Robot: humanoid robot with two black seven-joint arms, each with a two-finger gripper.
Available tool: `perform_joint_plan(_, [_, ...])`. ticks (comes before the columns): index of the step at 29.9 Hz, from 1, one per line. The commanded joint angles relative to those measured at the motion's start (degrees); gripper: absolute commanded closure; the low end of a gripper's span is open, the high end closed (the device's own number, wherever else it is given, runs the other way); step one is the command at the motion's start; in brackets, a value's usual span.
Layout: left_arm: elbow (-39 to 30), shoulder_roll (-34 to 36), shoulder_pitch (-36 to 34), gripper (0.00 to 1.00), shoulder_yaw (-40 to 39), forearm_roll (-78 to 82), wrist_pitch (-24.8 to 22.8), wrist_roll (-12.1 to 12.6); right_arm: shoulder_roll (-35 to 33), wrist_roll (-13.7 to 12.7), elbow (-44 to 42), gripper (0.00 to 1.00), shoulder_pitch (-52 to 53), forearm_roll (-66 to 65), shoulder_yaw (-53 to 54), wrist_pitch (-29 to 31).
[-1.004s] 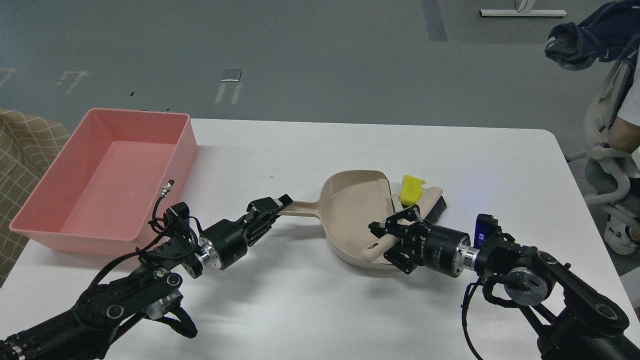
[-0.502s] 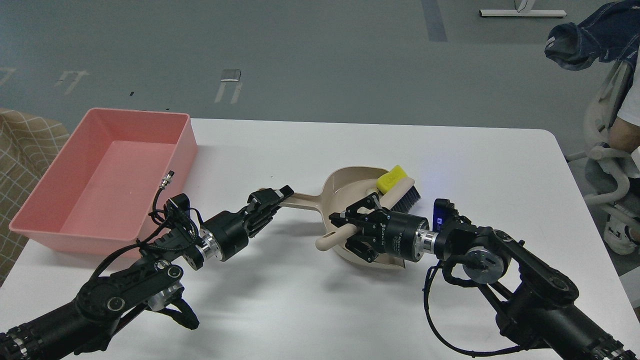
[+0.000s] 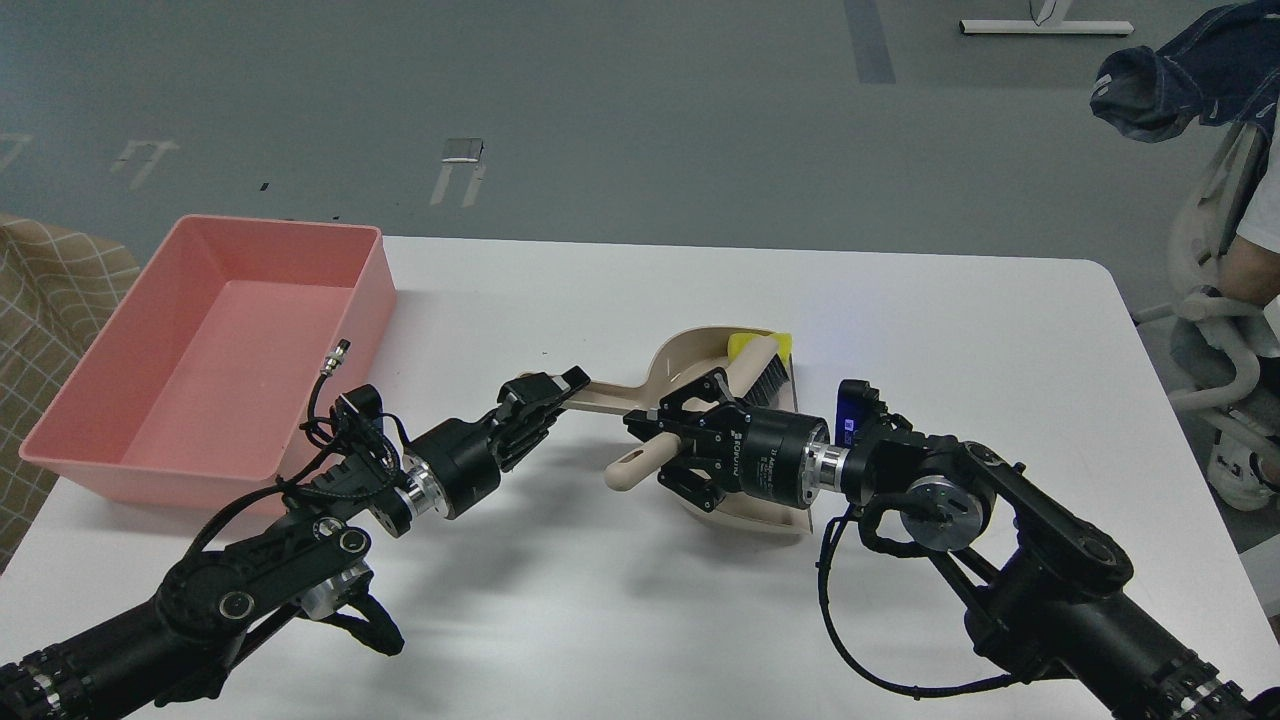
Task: Sweep and dump garbage into bin
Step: 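Sweep the sponge and stick into the dustpan with the right-held brush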
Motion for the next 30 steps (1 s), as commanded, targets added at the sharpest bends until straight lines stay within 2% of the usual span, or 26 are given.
perform_joint_plan(1, [2.3, -1.5, -0.7, 0.81, 0.2, 0.0, 0.0, -0.1, 0.0, -1.0, 1.9, 1.00, 0.4, 1.2, 0.0, 0.0])
perform_joint_plan(7, [4.4, -2.8, -1.2, 0.81, 0.1, -0.2, -0.1, -0.2, -2.3, -2.7, 8.2, 1.00, -0.3, 3.9, 0.0, 0.0])
perform_joint_plan(13, [4.4, -2.8, -2.1, 0.81, -0.2, -0.6, -0.1, -0.3, -7.5, -2.7, 12.5, 1.00, -0.6, 4.1, 0.7, 0.0])
perform_joint_plan(27, [3.3, -0.1, -2.6, 0.81, -0.6, -1.1, -0.3, -0.9, -24.2, -2.3, 15.8, 1.00, -5.3, 4.5, 11.5, 0.0])
perform_joint_plan(30, [2.0, 1.5, -2.7, 0.81, -0.9, -3.2, -0.3, -0.8, -29.9, -2.3, 15.8, 1.00, -7.0, 4.1, 12.1, 0.0])
